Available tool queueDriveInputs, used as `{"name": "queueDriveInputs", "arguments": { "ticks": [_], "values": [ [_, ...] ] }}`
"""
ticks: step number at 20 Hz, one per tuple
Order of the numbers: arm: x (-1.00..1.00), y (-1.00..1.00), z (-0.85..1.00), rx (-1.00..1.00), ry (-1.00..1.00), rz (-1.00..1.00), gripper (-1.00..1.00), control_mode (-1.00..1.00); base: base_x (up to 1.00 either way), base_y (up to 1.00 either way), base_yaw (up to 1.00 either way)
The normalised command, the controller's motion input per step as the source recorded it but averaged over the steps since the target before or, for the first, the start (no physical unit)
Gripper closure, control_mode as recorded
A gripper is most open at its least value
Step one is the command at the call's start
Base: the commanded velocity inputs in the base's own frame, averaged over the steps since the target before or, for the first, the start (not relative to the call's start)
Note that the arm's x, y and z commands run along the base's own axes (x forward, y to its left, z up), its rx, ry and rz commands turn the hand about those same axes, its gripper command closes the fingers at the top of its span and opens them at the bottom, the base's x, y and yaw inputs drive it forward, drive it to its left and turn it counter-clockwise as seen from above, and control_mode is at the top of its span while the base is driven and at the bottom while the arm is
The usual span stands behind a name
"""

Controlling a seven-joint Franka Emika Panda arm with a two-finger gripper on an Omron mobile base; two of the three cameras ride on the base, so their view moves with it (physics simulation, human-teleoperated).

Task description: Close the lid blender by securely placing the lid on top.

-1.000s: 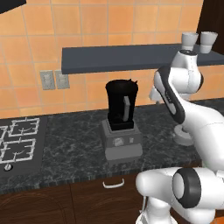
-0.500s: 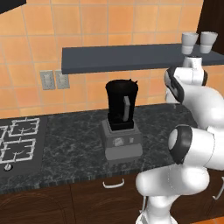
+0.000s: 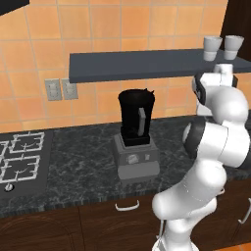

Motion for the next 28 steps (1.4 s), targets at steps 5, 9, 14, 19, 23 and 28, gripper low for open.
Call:
{"name": "queueDriveInputs", "arguments": {
  "ticks": [5,9,14,19,23,28],
  "values": [
    [0.00,-0.16,-0.40,0.02,0.00,0.00,-1.00,-1.00,0.00,0.00,0.00],
    [0.00,-0.14,-0.46,0.00,0.00,0.00,-1.00,-1.00,0.00,0.00,0.00],
    [0.00,0.04,-0.52,0.03,0.00,0.02,-1.00,-1.00,0.00,0.00,0.00],
    [0.14,0.01,-0.49,0.03,0.00,0.04,-1.00,-1.00,0.00,0.00,0.00],
    [0.35,0.00,-0.42,0.01,0.00,0.03,-1.00,-1.00,0.00,0.00,0.00],
    [0.40,-0.01,-0.35,0.00,-0.02,0.03,-1.00,-1.00,0.00,0.00,0.00]
  ]
}}
